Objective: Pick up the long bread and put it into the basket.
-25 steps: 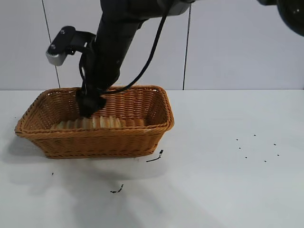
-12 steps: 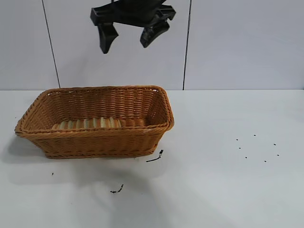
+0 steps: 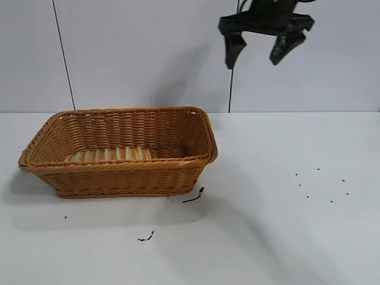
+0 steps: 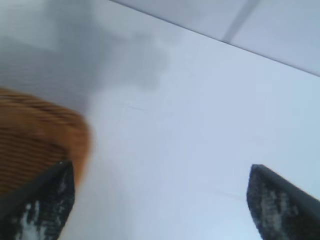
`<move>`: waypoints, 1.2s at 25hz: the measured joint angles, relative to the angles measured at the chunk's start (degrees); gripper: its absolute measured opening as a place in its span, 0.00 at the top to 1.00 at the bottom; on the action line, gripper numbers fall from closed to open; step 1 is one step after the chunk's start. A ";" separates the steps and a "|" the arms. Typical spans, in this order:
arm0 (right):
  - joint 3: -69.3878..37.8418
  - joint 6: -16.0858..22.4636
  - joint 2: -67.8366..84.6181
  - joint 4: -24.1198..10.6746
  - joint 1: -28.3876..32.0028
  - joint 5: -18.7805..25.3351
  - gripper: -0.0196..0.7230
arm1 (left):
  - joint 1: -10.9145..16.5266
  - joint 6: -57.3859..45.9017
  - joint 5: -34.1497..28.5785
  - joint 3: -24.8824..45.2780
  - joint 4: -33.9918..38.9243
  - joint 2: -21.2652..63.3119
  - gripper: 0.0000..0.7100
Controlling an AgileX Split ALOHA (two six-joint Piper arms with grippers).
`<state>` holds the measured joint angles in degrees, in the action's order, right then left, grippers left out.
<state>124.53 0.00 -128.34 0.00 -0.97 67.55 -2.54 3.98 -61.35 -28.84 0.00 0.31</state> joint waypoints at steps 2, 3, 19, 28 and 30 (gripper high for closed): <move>0.00 0.00 0.00 0.00 1.01 1.52 0.11 | 0.00 0.00 0.00 0.00 0.00 0.00 0.02; 0.00 0.00 0.00 0.00 1.14 1.78 0.11 | 0.00 0.00 0.00 0.00 0.00 0.00 0.02; -21.94 -2.45 22.55 1.04 1.14 1.82 0.11 | 0.00 0.00 0.00 0.00 0.00 0.00 0.02; -55.33 -2.59 50.60 1.04 1.14 1.82 0.11 | 0.00 0.00 0.00 0.00 0.00 0.00 0.02; -61.96 -2.59 57.27 1.04 1.14 1.82 0.11 | 0.00 0.00 0.00 0.00 0.00 0.00 0.02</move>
<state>62.57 -2.59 -71.07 1.04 0.17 69.37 -2.54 3.98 -61.35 -28.84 0.00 0.31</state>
